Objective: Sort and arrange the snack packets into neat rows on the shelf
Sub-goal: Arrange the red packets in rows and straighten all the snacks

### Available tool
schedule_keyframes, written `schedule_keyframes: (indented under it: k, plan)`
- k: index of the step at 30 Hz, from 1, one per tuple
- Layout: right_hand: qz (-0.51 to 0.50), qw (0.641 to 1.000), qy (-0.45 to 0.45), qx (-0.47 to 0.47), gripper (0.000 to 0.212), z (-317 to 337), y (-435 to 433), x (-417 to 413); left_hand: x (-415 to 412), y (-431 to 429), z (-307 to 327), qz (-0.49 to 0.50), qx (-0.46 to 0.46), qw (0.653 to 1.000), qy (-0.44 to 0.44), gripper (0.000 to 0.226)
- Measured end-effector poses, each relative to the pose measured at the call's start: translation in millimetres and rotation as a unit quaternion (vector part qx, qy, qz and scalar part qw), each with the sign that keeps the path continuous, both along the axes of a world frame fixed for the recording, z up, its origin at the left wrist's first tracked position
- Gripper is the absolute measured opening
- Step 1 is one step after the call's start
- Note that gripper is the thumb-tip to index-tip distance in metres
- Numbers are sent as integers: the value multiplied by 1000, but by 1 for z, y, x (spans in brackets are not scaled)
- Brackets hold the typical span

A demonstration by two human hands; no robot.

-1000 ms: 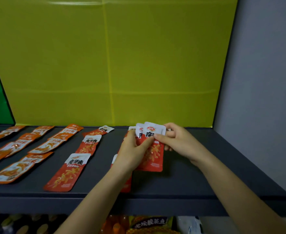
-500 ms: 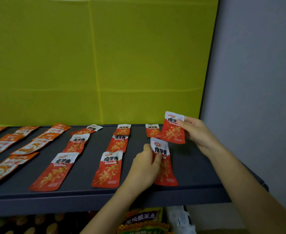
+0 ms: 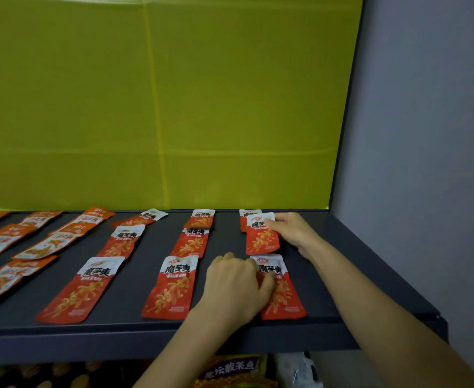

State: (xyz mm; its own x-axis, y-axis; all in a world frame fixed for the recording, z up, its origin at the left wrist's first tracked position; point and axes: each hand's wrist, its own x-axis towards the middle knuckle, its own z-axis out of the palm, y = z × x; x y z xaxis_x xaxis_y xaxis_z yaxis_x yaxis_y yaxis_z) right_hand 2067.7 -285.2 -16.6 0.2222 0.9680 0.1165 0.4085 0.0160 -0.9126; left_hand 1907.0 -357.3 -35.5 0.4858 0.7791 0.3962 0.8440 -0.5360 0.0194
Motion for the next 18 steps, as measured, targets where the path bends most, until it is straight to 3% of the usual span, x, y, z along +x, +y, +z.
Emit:
schedule_keyframes:
  k: [5, 13, 18]
  plan:
    - [-9, 1000, -30, -5, 28, -6, 5, 3, 1, 6, -1, -4, 25, 1000, -1, 51]
    - [-39, 978, -205, 11, 31, -10, 3, 0, 1, 7, 3, 11, 22, 1000, -3, 46]
    - [-50, 965, -258, 11, 35, -10, 1, -4, 3, 6, 7, 17, 9, 1000, -1, 45]
